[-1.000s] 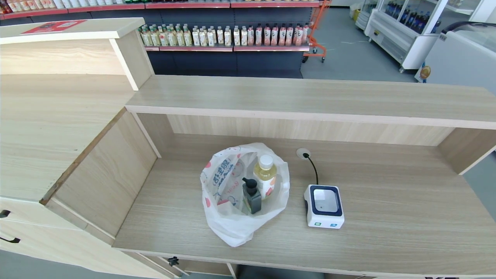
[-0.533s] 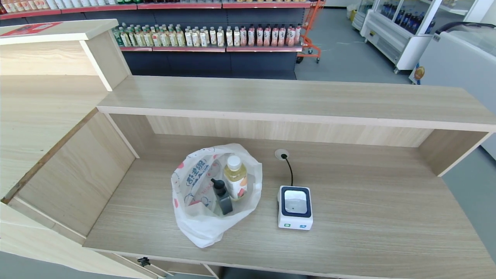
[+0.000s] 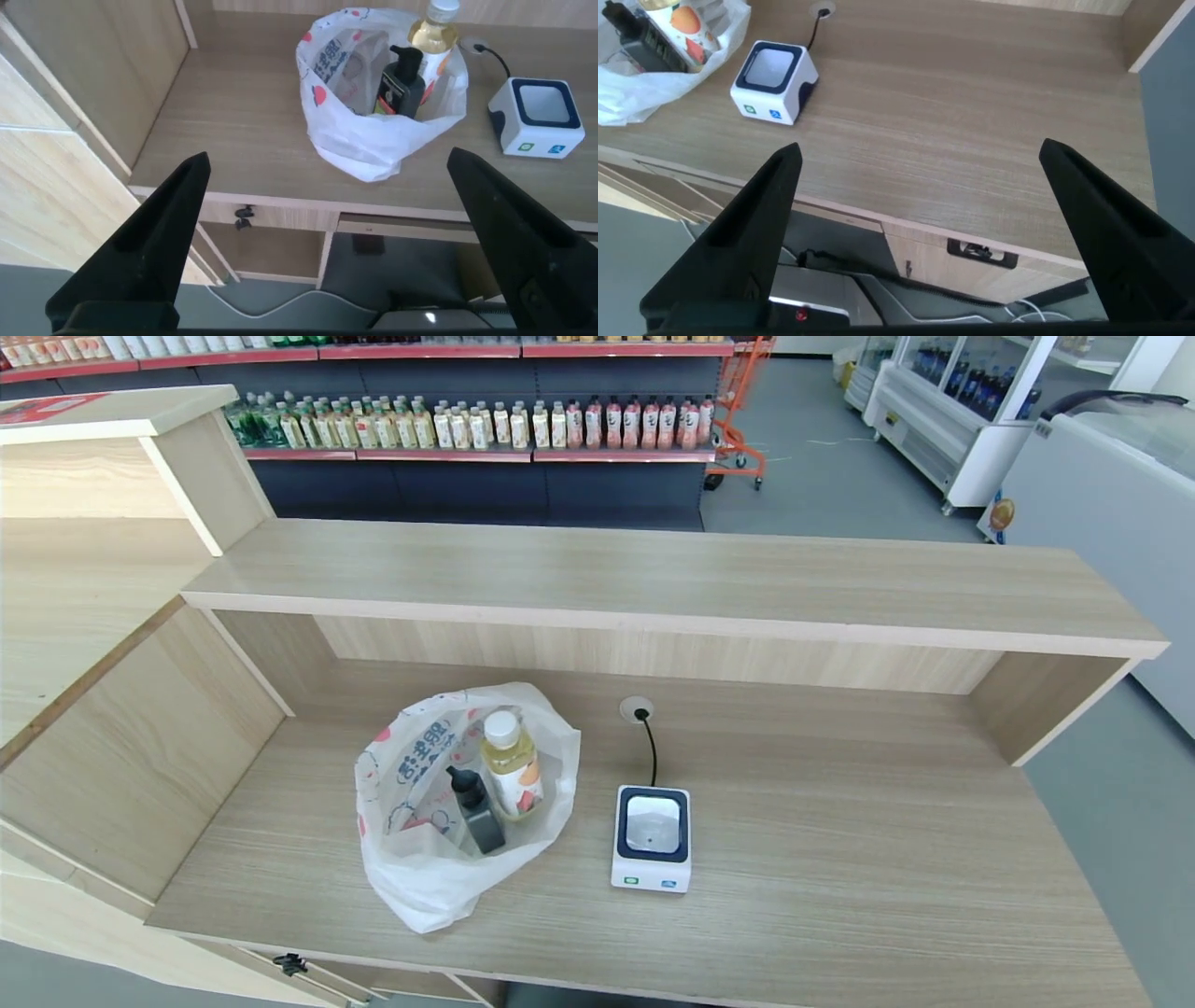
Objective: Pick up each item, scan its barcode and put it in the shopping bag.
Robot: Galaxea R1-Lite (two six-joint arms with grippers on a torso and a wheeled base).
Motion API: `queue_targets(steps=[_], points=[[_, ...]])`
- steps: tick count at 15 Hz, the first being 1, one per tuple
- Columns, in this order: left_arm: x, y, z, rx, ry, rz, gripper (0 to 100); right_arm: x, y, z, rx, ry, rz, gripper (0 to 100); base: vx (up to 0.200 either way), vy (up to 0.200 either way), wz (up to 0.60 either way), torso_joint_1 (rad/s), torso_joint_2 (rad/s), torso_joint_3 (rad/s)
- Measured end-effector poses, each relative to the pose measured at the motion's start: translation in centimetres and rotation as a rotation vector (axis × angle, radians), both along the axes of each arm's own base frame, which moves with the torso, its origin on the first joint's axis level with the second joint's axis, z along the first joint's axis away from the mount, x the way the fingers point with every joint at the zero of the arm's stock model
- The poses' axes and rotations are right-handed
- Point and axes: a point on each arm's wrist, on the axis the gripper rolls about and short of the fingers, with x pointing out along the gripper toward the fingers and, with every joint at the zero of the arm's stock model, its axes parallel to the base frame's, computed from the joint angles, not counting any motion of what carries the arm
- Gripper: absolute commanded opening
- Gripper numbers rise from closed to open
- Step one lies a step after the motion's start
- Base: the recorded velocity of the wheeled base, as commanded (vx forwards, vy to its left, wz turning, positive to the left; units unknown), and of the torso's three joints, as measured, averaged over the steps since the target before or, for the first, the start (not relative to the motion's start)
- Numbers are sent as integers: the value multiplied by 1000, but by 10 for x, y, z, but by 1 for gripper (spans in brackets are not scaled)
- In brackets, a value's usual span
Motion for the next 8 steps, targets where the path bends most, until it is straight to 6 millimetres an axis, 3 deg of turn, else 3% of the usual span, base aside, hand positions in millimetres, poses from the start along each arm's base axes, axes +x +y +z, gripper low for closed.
queue_targets(steps=[8], points=[[0,0,0,0,0,1,100,0,0,0,5,1,-1,100,0,0,0,0,0,0]])
